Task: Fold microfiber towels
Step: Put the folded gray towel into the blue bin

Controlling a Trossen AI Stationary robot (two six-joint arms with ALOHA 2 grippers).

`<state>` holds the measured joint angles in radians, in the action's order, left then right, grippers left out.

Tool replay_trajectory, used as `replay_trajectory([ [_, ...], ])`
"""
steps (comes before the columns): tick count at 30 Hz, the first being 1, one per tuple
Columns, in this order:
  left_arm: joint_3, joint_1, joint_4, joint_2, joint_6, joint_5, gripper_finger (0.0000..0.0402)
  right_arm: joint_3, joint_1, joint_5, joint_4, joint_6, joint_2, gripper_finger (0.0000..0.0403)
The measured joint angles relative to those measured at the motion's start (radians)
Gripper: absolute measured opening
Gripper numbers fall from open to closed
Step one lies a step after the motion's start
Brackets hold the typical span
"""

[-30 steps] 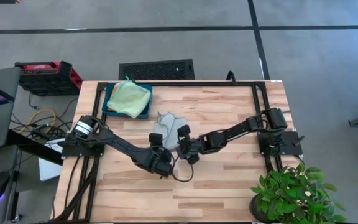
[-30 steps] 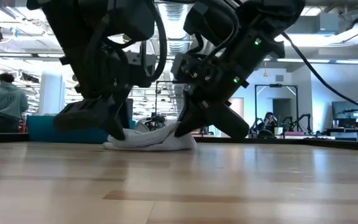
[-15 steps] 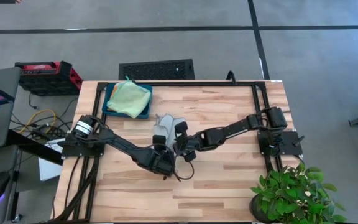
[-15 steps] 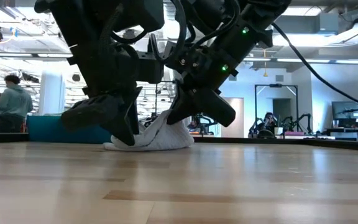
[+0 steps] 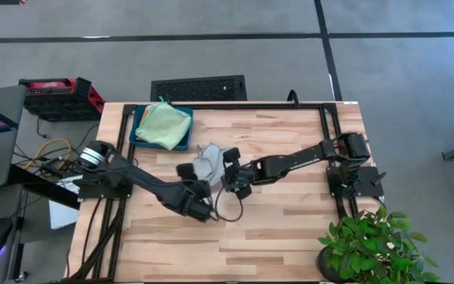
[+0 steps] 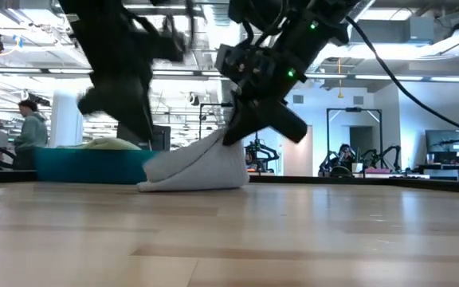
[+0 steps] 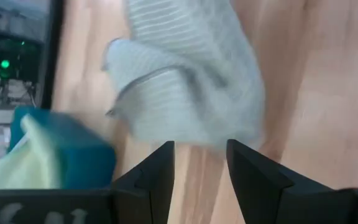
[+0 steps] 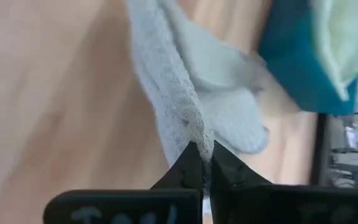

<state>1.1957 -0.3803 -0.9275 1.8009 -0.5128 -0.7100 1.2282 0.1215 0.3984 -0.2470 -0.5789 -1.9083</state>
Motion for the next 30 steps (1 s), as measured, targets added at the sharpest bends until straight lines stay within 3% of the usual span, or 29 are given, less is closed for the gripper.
replay_trajectory([
  [7, 0.001, -0.046, -0.134, -0.155, -0.181, -0.012, 0.0139, 0.044, -0.070, -0.004, -0.007, -0.120, 0.045, 0.0018],
  [14, 0.000, -0.083, -0.163, -0.248, -0.234, -0.014, 0.0139, 0.170, -0.154, -0.011, 0.007, -0.262, 0.015, 0.0017],
  [30, 0.000, -0.111, -0.285, -0.268, -0.395, -0.096, 0.0139, 0.524, -0.283, -0.072, 0.054, -0.509, -0.221, 0.0018],
])
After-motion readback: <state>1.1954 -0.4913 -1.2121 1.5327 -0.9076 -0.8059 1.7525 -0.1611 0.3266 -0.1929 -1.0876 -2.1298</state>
